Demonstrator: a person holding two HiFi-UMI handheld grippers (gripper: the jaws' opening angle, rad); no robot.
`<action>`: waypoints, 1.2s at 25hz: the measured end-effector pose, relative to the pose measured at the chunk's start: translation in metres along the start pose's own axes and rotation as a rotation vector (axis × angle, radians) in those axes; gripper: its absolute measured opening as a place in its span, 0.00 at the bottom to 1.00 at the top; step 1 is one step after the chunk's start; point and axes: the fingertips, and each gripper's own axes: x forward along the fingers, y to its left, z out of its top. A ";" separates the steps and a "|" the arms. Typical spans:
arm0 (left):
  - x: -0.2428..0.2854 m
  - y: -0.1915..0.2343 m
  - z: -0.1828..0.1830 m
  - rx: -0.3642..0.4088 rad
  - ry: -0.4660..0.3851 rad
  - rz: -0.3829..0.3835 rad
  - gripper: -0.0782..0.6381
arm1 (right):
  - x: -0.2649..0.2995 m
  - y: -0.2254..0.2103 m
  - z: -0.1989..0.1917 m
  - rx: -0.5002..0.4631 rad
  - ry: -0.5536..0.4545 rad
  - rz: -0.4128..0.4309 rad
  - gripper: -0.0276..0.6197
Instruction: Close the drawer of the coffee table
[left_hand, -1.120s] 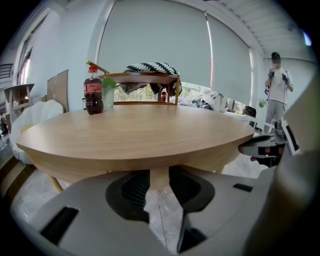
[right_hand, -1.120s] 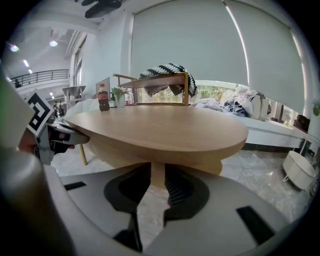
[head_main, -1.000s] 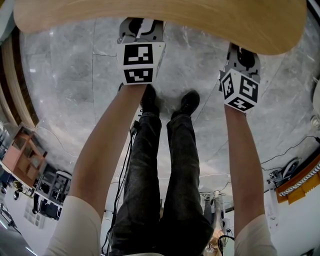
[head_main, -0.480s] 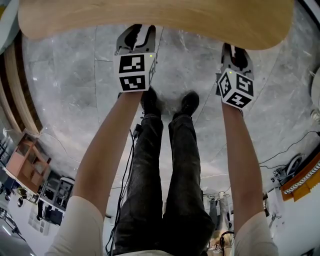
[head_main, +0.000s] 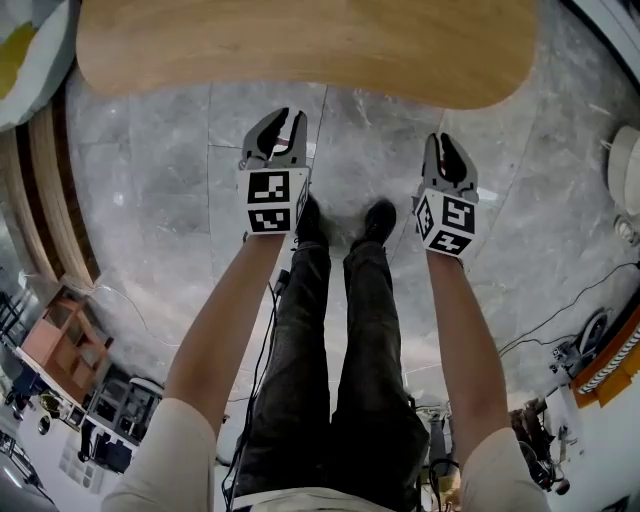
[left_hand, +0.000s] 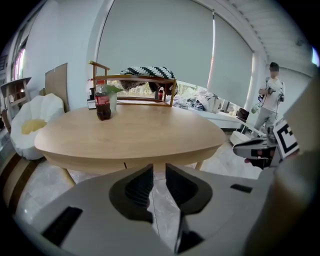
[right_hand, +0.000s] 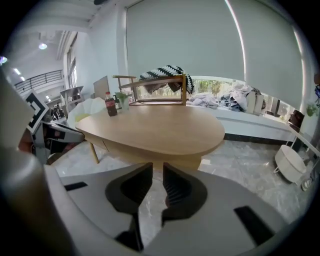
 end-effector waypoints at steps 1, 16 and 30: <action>-0.010 -0.001 0.005 -0.003 -0.002 -0.001 0.23 | -0.010 0.004 0.005 0.002 -0.003 0.003 0.16; -0.156 -0.015 0.120 -0.037 -0.055 -0.006 0.14 | -0.155 0.009 0.132 0.022 -0.089 0.001 0.07; -0.281 -0.033 0.238 -0.053 -0.116 -0.003 0.14 | -0.289 -0.006 0.256 0.073 -0.147 0.050 0.07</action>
